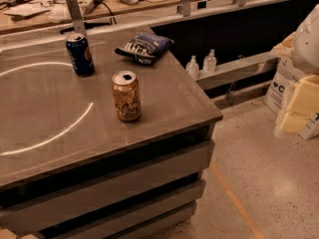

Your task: Knock orange can over

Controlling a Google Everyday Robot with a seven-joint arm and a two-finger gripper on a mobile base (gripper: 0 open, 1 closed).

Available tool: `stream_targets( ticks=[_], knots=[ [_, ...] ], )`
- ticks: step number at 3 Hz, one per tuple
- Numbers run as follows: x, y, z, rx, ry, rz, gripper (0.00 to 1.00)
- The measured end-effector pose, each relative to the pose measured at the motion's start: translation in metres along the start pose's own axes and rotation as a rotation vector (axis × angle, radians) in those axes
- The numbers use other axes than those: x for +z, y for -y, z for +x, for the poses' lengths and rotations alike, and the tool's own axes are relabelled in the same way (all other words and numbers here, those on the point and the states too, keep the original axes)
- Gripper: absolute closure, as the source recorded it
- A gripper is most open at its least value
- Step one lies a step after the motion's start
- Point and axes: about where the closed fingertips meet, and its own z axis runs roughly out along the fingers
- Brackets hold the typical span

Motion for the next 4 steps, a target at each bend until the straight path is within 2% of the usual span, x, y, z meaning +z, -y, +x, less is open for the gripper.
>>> stream_targets(
  ticks=[1, 2, 3, 4],
  knots=[
    [0.000, 0.000, 0.000, 0.000, 0.000, 0.000, 0.00],
    [0.007, -0.001, -0.005, 0.015, 0.079, -0.024, 0.00],
    [0.026, -0.009, -0.023, 0.007, 0.321, -0.065, 0.00],
    [0.052, -0.022, -0.059, -0.022, 0.616, -0.125, 0.00]
  ],
)
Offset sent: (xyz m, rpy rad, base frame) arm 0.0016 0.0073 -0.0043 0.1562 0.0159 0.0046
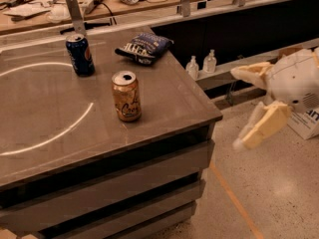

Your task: Knock orange can over

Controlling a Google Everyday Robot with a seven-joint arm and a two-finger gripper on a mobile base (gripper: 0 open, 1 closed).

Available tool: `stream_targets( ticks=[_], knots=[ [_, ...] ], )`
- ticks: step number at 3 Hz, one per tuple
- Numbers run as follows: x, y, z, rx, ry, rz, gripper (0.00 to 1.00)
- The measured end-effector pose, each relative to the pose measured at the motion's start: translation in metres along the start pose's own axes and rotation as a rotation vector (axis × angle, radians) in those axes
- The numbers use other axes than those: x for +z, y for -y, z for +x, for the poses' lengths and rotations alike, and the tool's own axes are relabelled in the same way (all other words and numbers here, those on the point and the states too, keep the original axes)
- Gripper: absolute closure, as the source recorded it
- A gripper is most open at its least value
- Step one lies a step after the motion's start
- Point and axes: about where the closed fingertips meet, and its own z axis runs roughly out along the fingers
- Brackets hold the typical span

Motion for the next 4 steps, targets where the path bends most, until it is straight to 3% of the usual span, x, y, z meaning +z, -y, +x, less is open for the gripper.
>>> stream_targets(
  ticks=[1, 2, 3, 4],
  knots=[
    [0.051, -0.009, -0.071, 0.018, 0.391, -0.100, 0.00],
    [0.065, -0.005, -0.108, 0.050, 0.554, -0.132, 0.00],
    [0.066, -0.006, -0.109, 0.051, 0.556, -0.128, 0.00],
    [0.095, 0.011, -0.092, 0.097, 0.586, -0.024, 0.00]
  ],
)
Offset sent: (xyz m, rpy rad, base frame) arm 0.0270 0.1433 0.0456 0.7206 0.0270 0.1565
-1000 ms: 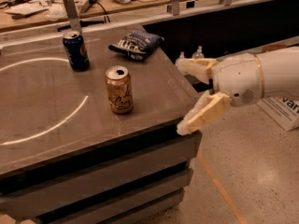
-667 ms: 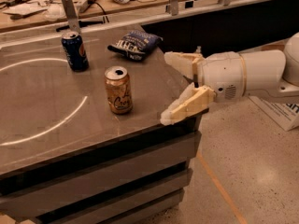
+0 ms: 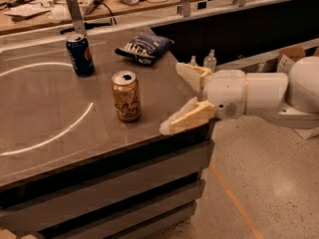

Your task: Knock orange can over

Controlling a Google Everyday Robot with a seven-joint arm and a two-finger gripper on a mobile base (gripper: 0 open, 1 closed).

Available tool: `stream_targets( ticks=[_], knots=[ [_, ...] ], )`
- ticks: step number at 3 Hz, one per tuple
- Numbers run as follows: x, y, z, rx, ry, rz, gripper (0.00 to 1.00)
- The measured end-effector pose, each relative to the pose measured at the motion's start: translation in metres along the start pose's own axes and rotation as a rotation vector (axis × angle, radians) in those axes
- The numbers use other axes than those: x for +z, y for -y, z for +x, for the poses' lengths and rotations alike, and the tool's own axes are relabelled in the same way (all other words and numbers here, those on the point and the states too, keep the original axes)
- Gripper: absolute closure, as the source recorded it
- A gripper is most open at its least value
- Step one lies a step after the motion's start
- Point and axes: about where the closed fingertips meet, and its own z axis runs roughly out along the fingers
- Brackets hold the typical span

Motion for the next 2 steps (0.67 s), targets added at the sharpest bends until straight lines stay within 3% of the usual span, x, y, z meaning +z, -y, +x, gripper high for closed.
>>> stream_targets(
  ticks=[1, 2],
  knots=[
    [0.017, 0.018, 0.020, 0.010, 0.024, 0.070, 0.00],
    [0.061, 0.043, 0.045, 0.017, 0.059, 0.125, 0.00]
  ],
)
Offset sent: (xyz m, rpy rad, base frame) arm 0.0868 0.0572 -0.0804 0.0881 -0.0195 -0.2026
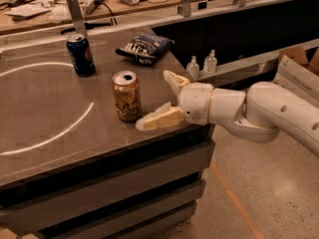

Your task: Knock orange can over

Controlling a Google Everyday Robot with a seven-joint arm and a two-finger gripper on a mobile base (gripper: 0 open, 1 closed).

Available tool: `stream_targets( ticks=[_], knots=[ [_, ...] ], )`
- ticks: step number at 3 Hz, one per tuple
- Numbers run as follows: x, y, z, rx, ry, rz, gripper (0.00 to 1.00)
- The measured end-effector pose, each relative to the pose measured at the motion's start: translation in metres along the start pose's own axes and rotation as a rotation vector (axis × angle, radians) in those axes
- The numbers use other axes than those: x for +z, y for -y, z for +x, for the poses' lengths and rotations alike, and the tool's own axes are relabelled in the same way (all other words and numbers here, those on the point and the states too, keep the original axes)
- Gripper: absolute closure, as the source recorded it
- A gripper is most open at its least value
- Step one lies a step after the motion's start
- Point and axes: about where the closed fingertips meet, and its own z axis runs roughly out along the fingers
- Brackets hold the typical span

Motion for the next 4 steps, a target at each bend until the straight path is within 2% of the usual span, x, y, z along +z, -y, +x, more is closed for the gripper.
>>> stream_targets(
  ticks=[1, 2, 3, 4],
  knots=[
    [0.029, 0.012, 0.009, -0.003, 0.025, 0.013, 0.00],
    [0.057, 0.028, 0.012, -0.029, 0.060, -0.010, 0.25],
    [0.065, 0.035, 0.011, -0.039, 0.069, -0.023, 0.47],
    [0.063, 0.039, -0.012, -0.121, 0.019, -0.061, 0.70]
  ],
)
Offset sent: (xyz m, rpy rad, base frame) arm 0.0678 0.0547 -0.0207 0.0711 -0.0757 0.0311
